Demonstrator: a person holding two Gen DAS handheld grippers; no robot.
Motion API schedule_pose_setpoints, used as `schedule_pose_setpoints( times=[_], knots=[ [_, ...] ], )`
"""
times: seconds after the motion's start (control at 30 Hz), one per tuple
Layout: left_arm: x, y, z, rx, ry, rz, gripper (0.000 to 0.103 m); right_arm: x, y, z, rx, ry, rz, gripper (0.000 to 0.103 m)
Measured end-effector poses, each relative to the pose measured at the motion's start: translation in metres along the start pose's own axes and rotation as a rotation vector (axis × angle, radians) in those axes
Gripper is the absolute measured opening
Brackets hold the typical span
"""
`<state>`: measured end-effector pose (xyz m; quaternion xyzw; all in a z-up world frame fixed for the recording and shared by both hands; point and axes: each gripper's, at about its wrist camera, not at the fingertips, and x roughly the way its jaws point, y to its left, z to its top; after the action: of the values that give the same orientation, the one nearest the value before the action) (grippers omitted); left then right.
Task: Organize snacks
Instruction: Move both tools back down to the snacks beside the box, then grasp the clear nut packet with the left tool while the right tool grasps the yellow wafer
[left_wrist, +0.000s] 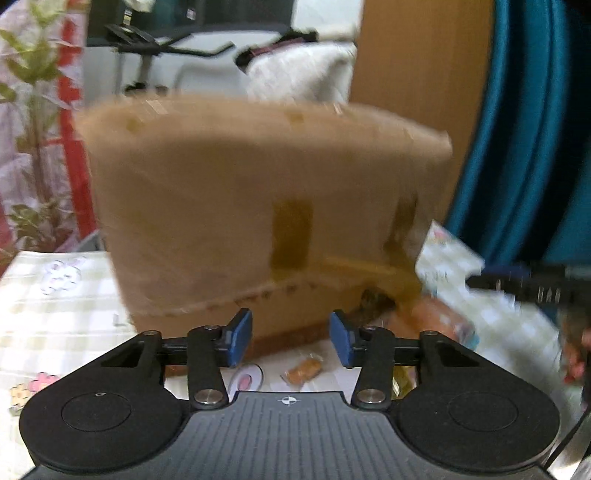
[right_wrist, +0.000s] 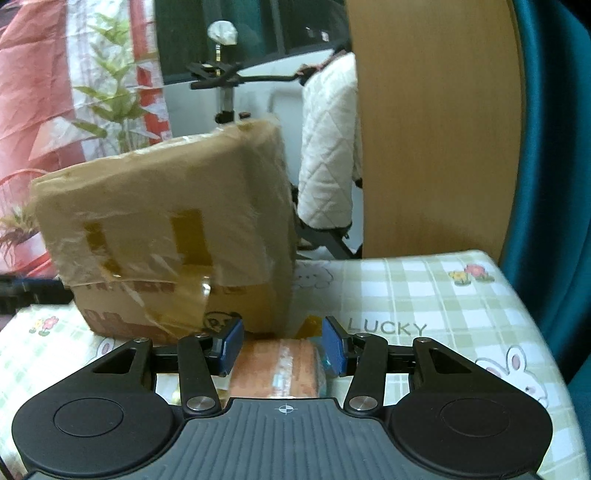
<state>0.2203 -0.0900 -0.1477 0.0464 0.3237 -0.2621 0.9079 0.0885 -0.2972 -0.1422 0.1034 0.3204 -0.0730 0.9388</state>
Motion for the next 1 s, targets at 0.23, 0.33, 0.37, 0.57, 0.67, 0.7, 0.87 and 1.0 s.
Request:
schedule_pose_setpoints(
  times=[0.23, 0.33, 0.37, 0.57, 0.67, 0.7, 0.87, 1.0],
  knots=[
    [0.052, -0.005, -0.013, 0.118, 0.101, -0.057, 0.042, 0.031, -0.02, -0.003, 0.036, 0.043, -0.018, 0.044],
    [0.068, -0.004, -0.016, 0.122, 0.132, -0.084, 0.042, 0.046, -0.024, -0.003, 0.039, 0.064, -0.025, 0.044],
    [0.073, -0.005, -0.017, 0.126, 0.144, -0.093, 0.042, 0.05, -0.025, -0.002, 0.04, 0.069, -0.027, 0.044],
    [0.087, -0.001, -0.023, 0.096, 0.187, -0.112, 0.042, 0.082, -0.03, 0.004, 0.039, 0.113, -0.043, 0.044],
    [0.089, 0.001, -0.023, 0.085, 0.194, -0.114, 0.042, 0.101, -0.03, 0.011, 0.044, 0.135, -0.045, 0.044],
    [0.09, 0.003, -0.024, 0.081, 0.197, -0.113, 0.042, 0.107, -0.029, 0.012, 0.045, 0.145, -0.042, 0.044],
    [0.093, 0.006, -0.027, 0.066, 0.201, -0.117, 0.042, 0.135, -0.024, 0.013, 0.039, 0.218, -0.051, 0.044],
    [0.097, 0.005, -0.028, 0.055, 0.192, -0.114, 0.042, 0.144, -0.024, 0.006, 0.068, 0.238, -0.053, 0.041]
  ],
)
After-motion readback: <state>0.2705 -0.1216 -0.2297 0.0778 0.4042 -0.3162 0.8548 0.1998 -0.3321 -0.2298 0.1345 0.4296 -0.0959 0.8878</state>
